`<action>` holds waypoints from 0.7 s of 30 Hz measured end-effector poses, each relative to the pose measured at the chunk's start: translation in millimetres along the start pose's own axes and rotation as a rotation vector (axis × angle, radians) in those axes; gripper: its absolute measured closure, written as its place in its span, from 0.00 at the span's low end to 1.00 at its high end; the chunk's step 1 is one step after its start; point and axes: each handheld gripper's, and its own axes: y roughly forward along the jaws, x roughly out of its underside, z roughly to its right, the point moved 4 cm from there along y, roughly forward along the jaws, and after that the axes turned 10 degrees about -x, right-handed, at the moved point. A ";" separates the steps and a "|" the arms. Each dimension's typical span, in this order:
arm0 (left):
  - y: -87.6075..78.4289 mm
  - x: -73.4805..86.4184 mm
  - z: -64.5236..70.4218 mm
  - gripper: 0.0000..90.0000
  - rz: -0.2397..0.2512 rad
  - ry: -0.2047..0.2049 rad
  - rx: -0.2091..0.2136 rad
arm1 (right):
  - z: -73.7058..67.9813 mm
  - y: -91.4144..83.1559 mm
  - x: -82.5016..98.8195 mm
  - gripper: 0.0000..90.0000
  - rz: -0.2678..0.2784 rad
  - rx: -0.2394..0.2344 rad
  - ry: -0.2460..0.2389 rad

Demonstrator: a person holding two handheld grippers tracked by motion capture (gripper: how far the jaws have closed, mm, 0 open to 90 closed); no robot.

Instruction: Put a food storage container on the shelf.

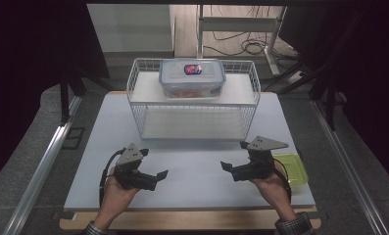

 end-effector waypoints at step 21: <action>-9.7 49.4 9.1 0.02 -0.071 0.011 -0.034 | -14.8 -6.2 41.0 0.06 -0.057 -0.002 0.028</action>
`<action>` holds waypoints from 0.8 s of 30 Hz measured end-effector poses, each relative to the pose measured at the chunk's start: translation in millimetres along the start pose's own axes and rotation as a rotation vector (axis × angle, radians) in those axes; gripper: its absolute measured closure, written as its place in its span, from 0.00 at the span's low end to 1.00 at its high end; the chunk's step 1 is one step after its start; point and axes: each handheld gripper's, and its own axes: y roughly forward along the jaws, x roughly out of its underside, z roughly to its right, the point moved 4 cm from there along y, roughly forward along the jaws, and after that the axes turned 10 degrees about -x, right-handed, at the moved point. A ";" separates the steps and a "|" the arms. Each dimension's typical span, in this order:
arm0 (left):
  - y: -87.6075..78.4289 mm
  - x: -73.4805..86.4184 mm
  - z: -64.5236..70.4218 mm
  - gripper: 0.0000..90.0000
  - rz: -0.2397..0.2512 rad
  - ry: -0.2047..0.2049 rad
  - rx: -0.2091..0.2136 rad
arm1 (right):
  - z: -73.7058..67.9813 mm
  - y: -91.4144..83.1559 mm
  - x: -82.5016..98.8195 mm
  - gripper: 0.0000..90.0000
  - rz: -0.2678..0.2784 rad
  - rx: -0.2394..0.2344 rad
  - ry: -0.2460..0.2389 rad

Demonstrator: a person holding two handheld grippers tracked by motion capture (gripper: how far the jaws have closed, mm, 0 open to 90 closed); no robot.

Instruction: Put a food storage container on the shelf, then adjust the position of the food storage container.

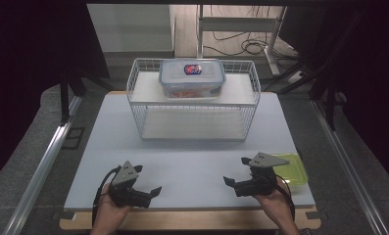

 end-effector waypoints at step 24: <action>4.2 17.3 0.1 0.02 -0.025 0.014 -0.024 | 25.5 -10.8 22.6 0.05 -0.095 0.103 0.101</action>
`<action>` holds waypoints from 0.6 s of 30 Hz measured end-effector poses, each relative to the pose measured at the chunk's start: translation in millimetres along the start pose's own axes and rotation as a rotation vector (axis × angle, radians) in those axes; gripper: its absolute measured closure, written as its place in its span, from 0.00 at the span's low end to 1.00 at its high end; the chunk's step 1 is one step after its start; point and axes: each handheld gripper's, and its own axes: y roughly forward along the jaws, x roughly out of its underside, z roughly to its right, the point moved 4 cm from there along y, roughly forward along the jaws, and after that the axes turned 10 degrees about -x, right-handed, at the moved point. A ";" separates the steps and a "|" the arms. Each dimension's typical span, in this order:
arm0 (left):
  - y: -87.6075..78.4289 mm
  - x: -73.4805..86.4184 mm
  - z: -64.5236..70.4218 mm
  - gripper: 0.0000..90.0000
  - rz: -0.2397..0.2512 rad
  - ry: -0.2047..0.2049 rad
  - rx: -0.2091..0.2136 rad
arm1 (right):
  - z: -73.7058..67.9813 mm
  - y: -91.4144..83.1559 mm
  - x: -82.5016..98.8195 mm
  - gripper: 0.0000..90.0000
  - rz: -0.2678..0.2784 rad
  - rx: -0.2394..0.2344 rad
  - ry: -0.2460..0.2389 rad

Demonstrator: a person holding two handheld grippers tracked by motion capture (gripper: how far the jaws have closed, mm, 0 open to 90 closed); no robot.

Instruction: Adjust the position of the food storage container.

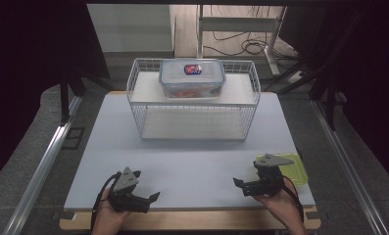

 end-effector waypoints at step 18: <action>3.5 2.1 1.4 0.02 -0.012 0.009 0.017 | 57.2 -50.0 10.3 0.68 0.021 0.202 0.058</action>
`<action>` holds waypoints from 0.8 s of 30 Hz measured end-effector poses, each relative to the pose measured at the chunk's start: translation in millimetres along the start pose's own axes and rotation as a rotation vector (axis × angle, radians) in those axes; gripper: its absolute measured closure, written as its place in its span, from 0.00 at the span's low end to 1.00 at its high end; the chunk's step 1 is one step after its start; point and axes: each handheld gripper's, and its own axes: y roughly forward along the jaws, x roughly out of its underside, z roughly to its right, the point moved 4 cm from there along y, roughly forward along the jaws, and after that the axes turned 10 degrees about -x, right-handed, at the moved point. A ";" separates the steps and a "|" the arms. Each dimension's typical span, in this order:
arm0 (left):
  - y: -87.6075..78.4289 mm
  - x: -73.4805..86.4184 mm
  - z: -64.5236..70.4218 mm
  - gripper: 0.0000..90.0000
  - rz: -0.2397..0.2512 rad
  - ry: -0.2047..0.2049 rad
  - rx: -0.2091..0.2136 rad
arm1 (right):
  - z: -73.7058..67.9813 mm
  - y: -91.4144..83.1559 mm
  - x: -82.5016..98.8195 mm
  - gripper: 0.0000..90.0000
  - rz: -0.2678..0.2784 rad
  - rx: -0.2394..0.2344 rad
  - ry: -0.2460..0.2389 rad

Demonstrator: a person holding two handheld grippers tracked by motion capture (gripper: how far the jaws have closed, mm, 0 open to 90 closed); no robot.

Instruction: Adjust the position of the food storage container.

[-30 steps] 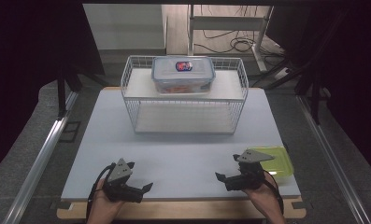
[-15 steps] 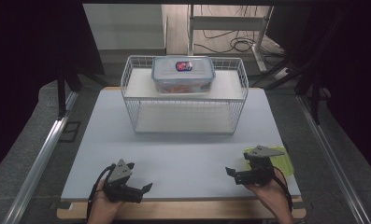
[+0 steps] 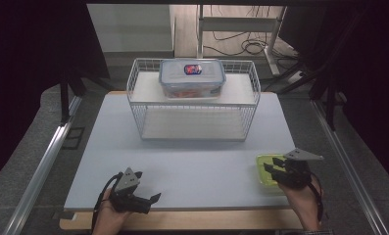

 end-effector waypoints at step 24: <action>3.7 2.1 -2.6 0.03 -0.016 -0.025 0.003 | 88.1 -38.6 40.5 0.99 -0.043 0.281 0.149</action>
